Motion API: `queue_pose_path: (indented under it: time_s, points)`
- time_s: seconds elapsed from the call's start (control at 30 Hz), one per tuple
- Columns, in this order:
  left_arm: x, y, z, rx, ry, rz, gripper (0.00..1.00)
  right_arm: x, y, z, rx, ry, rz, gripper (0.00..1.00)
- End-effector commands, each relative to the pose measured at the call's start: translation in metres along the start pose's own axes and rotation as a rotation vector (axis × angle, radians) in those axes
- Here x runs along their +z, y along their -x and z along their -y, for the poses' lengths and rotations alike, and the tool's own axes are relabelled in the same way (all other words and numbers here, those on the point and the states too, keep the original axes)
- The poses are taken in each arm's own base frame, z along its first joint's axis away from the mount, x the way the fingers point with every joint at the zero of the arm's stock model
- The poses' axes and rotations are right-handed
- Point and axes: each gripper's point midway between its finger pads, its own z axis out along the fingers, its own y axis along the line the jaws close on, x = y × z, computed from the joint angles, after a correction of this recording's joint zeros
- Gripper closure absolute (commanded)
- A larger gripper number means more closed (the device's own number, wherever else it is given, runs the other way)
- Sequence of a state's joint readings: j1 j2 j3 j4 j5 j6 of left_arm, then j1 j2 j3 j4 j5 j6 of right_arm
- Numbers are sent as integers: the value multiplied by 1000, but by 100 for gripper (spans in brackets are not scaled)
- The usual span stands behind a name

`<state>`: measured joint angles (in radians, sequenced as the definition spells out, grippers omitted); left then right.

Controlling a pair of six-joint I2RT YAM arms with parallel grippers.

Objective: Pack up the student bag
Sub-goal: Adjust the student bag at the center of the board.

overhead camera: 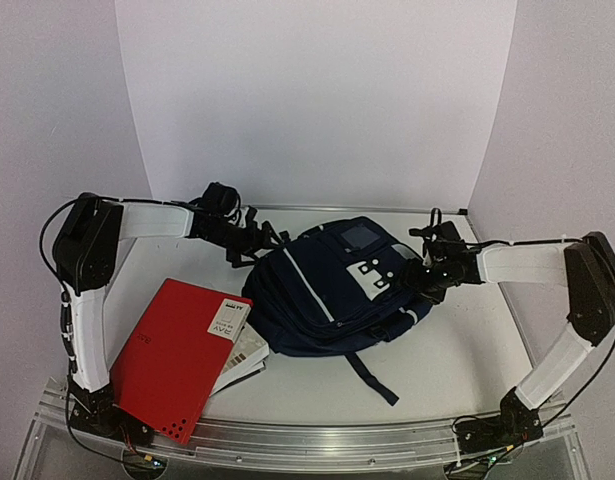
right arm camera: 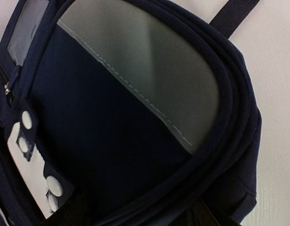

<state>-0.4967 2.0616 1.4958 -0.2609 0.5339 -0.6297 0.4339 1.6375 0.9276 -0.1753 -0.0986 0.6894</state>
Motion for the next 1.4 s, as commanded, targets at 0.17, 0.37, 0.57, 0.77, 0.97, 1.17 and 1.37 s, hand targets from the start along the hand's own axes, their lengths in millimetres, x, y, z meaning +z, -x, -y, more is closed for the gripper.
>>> queue_pose_path:
  time_s: [0.17,0.37,0.57,0.77,0.97,1.17,1.37]
  points:
    - [30,-56,78,174,-90,-138,10,50,104,-55,-62,42,222,41]
    - [19,-98,165,335,-294,-174,10,40,160,-84,-195,34,354,35]
    - [-2,-124,198,395,-343,-161,10,-18,184,-76,-287,-77,472,17]
    - [-51,-93,161,302,-172,19,4,-73,168,-74,-337,-56,464,7]
    - [-82,-54,107,122,-120,66,4,-111,123,-131,-408,121,419,10]
    - [-84,-29,94,81,-139,113,4,-91,45,-183,-561,121,317,11]
    - [-79,-10,99,73,-186,133,4,-51,13,-200,-633,40,247,28]
